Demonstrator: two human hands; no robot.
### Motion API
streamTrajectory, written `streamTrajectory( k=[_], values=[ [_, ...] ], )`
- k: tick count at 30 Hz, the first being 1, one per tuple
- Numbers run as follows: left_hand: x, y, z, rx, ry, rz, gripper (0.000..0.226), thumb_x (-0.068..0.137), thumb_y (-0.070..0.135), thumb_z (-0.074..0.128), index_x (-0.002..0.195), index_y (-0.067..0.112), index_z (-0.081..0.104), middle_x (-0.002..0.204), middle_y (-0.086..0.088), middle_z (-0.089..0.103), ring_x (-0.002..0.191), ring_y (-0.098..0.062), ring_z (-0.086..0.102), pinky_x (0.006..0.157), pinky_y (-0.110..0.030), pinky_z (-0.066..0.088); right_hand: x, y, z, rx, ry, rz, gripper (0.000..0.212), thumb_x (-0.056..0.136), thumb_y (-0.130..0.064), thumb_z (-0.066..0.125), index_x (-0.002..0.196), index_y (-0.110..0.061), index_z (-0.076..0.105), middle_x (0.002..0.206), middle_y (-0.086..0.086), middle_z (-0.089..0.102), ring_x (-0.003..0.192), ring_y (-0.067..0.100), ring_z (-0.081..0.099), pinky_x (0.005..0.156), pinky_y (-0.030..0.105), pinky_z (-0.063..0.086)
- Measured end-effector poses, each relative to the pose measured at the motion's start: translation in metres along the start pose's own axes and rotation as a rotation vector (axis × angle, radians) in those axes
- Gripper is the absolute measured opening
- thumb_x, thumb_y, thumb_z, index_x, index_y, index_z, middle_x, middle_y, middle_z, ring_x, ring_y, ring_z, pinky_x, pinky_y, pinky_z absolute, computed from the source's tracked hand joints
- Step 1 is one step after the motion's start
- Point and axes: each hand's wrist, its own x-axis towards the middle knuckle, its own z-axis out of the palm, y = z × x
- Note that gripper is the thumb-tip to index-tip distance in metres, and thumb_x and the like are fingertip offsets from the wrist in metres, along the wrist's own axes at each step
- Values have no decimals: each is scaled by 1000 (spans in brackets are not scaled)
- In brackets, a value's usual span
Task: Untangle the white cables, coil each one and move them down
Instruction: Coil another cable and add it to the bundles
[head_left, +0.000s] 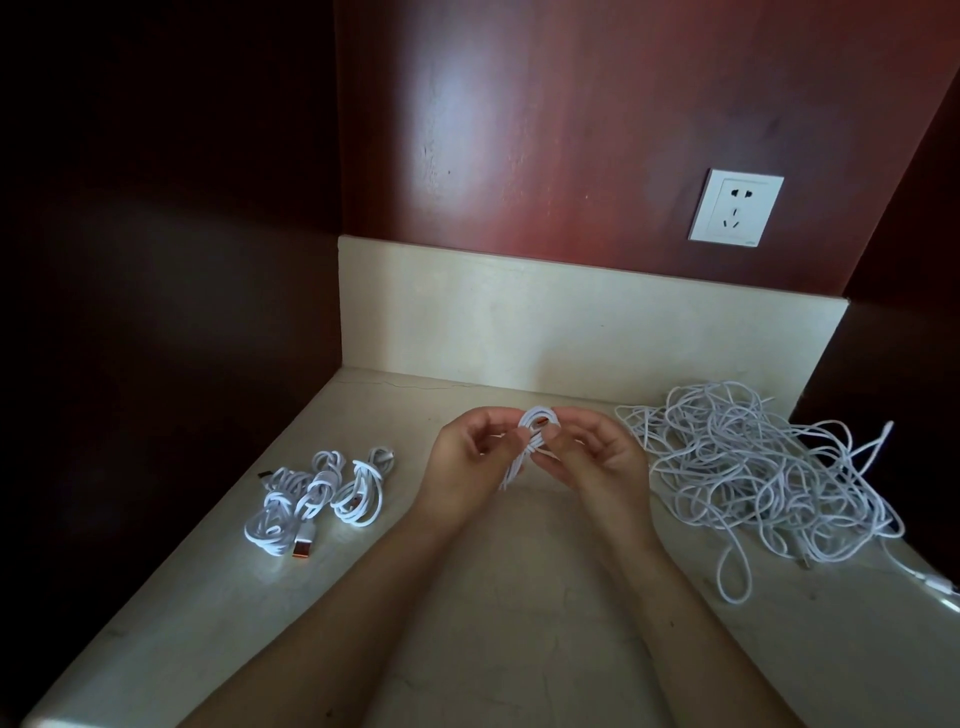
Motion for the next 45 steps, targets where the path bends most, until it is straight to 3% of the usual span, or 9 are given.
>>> streamTrajectory(
  k=[12, 20, 25, 28, 32, 34, 37, 39, 45],
  values=[
    [1, -3, 1, -10, -61, 24, 16, 93, -4, 56, 101, 4, 68, 77, -6, 70, 62, -10, 64, 61, -23, 53, 4, 1, -4, 51, -99, 37, 29, 92, 1, 57, 114, -16, 66, 95, 2, 71, 89, 11, 67, 79, 27, 57],
    [1, -6, 1, 103, -94, 62, 20, 92, 5, 64, 97, 25, 63, 88, 7, 69, 73, -8, 63, 67, -21, 50, 5, 6, 0, 307, -19, 142, 25, 91, 9, 53, 102, -12, 61, 80, 7, 70, 77, 17, 66, 73, 27, 56],
    [0, -4, 3, 151, -76, 96, 28, 90, 3, 64, 99, 30, 63, 80, 15, 64, 73, 0, 59, 69, -16, 48, 7, 10, -1, 245, -38, 113, 29, 90, 15, 48, 83, -11, 58, 78, 5, 68, 76, 18, 65, 68, 27, 55],
    [0, 0, -1, 129, -63, 105, 27, 90, -1, 62, 101, 23, 66, 75, 17, 65, 69, 1, 59, 67, -19, 51, 8, 12, -4, -66, -46, -58, 28, 92, 10, 53, 86, -12, 68, 86, -4, 73, 78, 16, 64, 72, 30, 54],
    [6, -1, -8, 43, 23, 20, 26, 88, 1, 66, 99, 24, 66, 82, 5, 63, 76, -12, 60, 74, -34, 55, 3, 10, -5, -385, -118, -254, 32, 81, 6, 71, 96, -22, 73, 108, -10, 71, 96, 8, 67, 75, 21, 53],
    [6, -2, -9, 19, 23, -16, 24, 88, 1, 67, 97, 23, 66, 86, -2, 63, 76, -17, 61, 69, -29, 54, 0, 10, -4, -440, -115, -295, 26, 77, -4, 80, 95, -23, 74, 109, -11, 71, 94, 7, 67, 70, 19, 53],
    [6, -1, -8, 22, -35, -14, 21, 87, 0, 68, 99, 17, 68, 84, -2, 69, 71, -10, 63, 67, -21, 53, 0, 10, -5, -474, -27, -288, 13, 81, -19, 79, 90, -27, 73, 93, -15, 73, 86, 6, 68, 67, 25, 55],
    [6, -2, -7, 59, -67, 2, 23, 85, 1, 71, 100, 18, 68, 82, 3, 71, 72, -7, 64, 72, -22, 53, 2, 11, -6, -390, 13, -261, 12, 88, -12, 72, 89, -23, 68, 87, -9, 73, 84, 9, 69, 66, 35, 57],
    [-1, 1, -8, 207, -41, -3, 16, 83, 10, 76, 98, 17, 74, 83, 3, 74, 70, -2, 65, 63, -19, 50, 6, 17, -7, -182, 36, -170, 13, 89, 2, 65, 87, -9, 59, 79, 2, 72, 73, 15, 68, 56, 27, 56]
  ],
)
